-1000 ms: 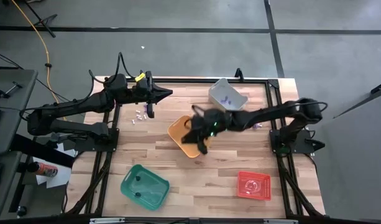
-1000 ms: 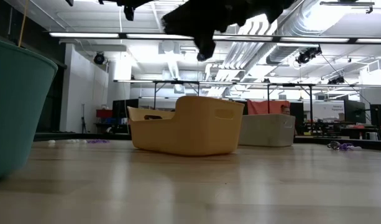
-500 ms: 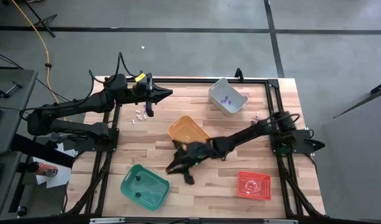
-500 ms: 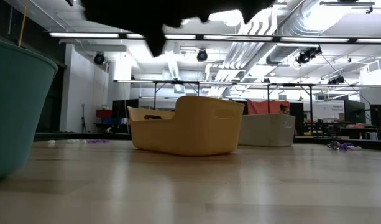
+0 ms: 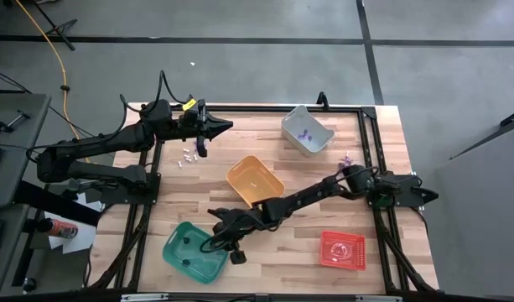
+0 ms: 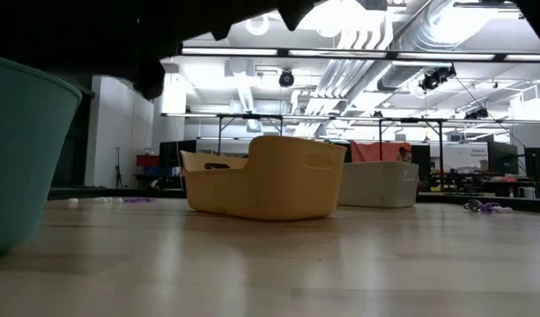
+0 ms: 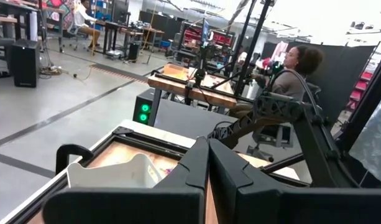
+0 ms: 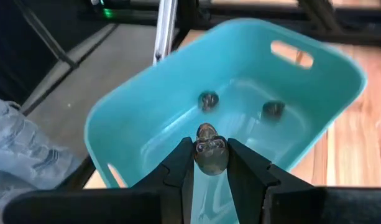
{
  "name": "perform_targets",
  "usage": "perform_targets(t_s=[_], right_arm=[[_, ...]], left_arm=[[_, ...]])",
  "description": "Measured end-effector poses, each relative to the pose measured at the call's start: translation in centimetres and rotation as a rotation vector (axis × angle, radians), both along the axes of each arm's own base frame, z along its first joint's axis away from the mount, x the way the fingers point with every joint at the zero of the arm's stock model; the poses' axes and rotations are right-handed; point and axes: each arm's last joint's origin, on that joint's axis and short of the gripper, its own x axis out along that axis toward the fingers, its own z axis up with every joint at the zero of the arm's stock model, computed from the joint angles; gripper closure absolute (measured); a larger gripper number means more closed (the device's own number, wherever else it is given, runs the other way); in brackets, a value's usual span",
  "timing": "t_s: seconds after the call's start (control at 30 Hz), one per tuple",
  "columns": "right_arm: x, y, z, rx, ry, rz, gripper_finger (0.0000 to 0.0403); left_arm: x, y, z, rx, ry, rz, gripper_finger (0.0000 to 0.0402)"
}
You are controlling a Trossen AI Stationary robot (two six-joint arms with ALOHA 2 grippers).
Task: Sort Halloween decoration
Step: Put the black skull toy into the green bin
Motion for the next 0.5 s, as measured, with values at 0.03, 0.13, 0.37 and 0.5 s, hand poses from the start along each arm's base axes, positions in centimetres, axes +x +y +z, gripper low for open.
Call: perform_targets(t_s=[0.03,0.13,0.37,0.5], right_arm=[[0.17,0.08,-0.06,-0.001,0.003,0.001,0.0329],[0.3,0.19,-0.1,-0.002,0.015,0.001,0.0329],[0.13,0.2,-0.43,0.037,0.073,-0.018,0.0328],[0.07,0.42,-0.41,0.041,0.072,-0.011,0.0309]], left_arm=[[0.0,0.0,0.0,0.0,0.0,0.0,0.0401],[-0.01,-0.01,0.01,0.0,0.0,0.0,0.0401],[-0.01,0.0,0.0,-0.025,-0.004,0.0,0.0401],[-0.01,0.0,0.0,-0.025,-0.004,0.0,0.0401]])
